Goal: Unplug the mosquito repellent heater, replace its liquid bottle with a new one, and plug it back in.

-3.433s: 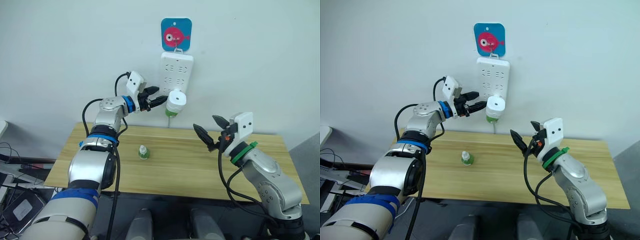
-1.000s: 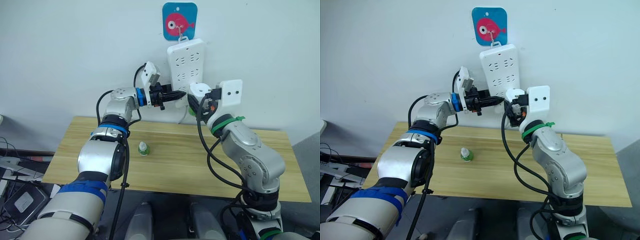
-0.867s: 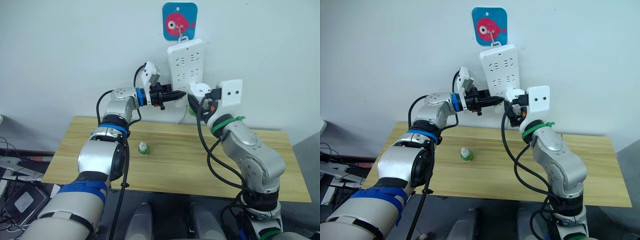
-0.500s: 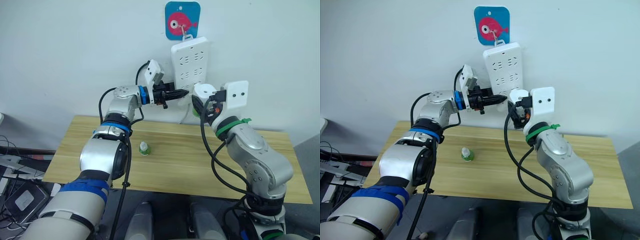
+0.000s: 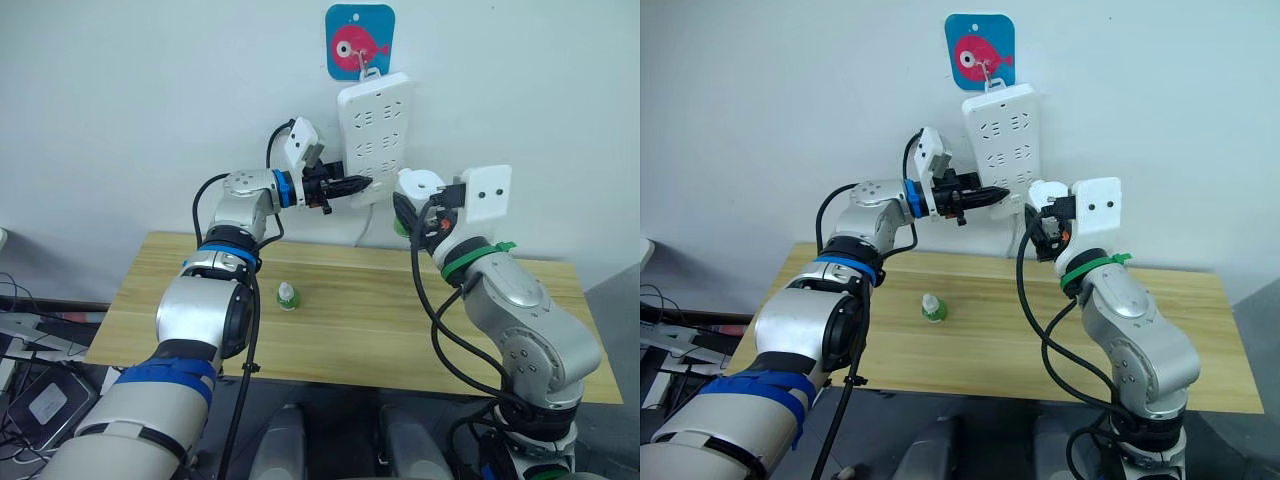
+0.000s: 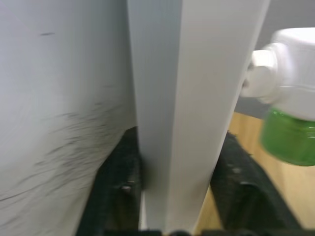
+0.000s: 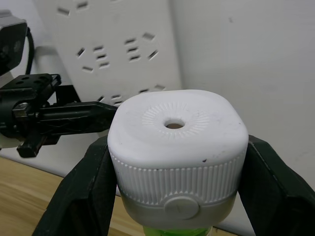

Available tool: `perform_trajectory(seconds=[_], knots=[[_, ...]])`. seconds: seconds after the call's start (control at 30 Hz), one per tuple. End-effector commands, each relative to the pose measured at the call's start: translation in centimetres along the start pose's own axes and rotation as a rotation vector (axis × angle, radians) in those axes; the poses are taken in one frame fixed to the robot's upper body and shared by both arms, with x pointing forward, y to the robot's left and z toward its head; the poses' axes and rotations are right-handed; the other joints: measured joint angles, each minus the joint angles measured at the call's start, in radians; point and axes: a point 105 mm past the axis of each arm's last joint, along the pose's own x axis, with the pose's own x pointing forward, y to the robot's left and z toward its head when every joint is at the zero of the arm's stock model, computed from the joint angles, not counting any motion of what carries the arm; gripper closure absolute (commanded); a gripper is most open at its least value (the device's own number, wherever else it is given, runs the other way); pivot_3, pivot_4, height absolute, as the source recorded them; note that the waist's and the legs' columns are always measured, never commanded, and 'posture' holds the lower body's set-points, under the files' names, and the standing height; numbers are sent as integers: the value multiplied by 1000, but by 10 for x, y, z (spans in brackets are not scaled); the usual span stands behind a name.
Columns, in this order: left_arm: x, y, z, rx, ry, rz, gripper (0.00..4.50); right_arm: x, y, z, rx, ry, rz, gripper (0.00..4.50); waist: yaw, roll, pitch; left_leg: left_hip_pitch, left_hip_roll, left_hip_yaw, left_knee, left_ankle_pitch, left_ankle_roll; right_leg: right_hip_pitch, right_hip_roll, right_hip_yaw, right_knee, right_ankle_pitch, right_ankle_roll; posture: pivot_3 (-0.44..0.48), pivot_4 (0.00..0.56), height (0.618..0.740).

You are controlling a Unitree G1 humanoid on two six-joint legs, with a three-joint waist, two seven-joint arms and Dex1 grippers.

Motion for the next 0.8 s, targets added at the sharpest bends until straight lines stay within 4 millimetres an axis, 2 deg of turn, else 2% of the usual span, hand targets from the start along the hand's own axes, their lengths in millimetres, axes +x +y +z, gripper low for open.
perform_trajectory(seconds=[0.03,0.17,0.3,0.43,0.53,0.7,0.8], knots=[[-6,7,14,18,-36,23,1249,-6,-4,17,3,-86,-11,1547,-1,0,0,-1,0,1,0,0,0,-3,0,1,2,0,0,-22,234,740],[-17,12,9,14,-27,43,17,-5,-8,15,10,-88,-13,1547,-1,0,0,-2,0,2,2,0,0,-5,1,1,5,0,0,-15,232,740],[-35,19,4,17,-11,75,17,-6,-14,13,30,-91,-13,1547,-14,0,0,-1,0,2,5,0,0,-6,3,2,10,0,0,-12,231,740],[-74,28,-8,7,17,144,17,-7,-24,9,81,-87,-16,1547,-40,1,0,-1,1,3,4,0,0,-8,4,4,14,0,0,4,231,740],[-94,27,-13,18,20,184,17,-6,-29,9,131,-92,-19,1547,-54,2,1,2,3,2,3,0,0,-10,4,5,18,-1,-2,13,230,740],[-118,13,-10,80,10,247,17,-4,-38,6,218,-86,-28,1547,-36,2,1,0,9,-1,1,0,0,-10,4,2,19,-1,-2,38,229,740],[-114,-13,-5,89,-18,205,17,-4,-44,3,317,-81,-40,1547,-20,2,1,0,8,-1,1,0,0,-10,3,3,18,-1,-2,50,234,740]])
